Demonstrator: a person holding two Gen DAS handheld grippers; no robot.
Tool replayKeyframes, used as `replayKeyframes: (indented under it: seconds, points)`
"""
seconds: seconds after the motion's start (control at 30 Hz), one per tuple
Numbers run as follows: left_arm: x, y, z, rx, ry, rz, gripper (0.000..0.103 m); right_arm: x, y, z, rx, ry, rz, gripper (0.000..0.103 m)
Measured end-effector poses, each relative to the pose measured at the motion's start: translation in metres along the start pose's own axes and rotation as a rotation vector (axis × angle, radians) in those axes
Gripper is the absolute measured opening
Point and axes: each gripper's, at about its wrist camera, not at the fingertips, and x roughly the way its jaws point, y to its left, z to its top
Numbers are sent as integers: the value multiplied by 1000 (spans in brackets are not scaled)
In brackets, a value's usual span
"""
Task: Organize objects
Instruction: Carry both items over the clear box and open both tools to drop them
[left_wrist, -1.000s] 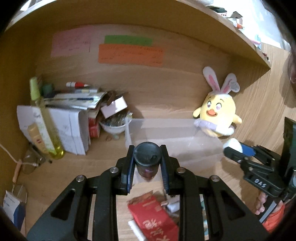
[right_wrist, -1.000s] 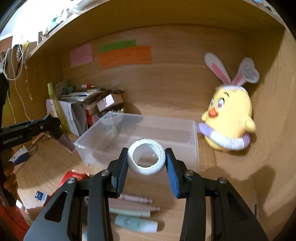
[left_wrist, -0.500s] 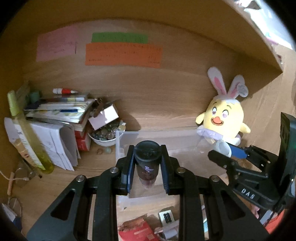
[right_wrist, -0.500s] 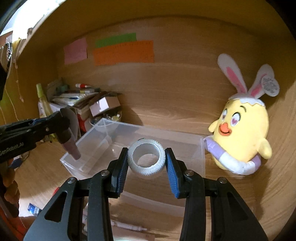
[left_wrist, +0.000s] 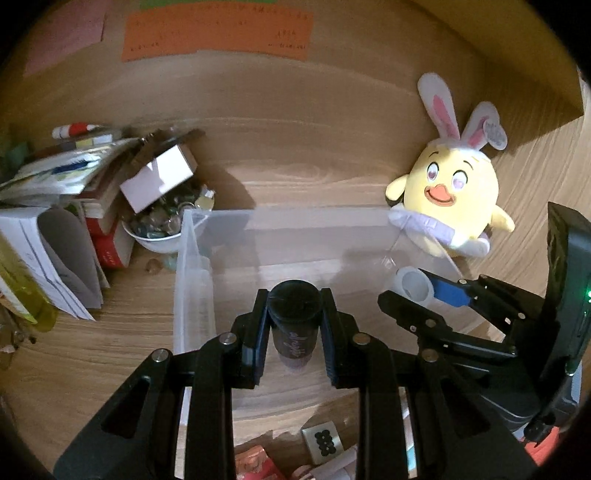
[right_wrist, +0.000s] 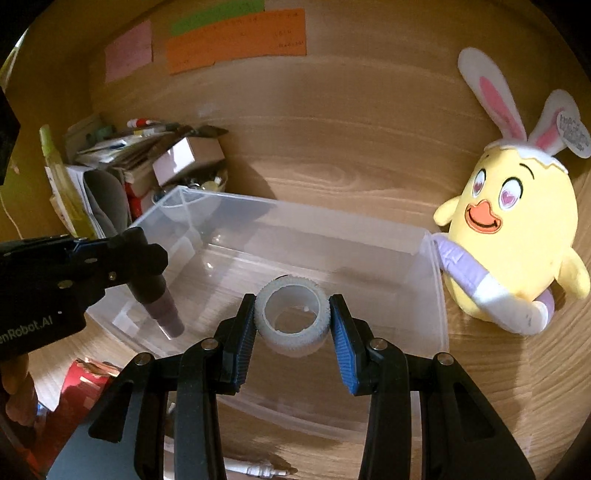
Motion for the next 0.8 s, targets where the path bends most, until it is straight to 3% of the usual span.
replayKeyframes:
  seconds: [0.3, 0.4, 0.5, 0.7, 0.8]
  points:
    - [6, 5, 1, 6, 12, 49, 26, 5, 0, 1, -6, 9, -12, 37]
    - [3, 4, 2, 23, 1, 75, 33, 5, -1, 1, -5, 8, -16, 46]
    - [-5, 4, 3, 34, -24, 93, 48, 0, -1, 1, -5, -10, -25, 58]
    - [-25, 2, 5, 57, -64, 107, 62, -15, 2, 4, -15, -45, -51, 70]
    - [-38, 1, 3, 54, -87, 112, 75, -25, 6, 5, -20, -58, -59, 78]
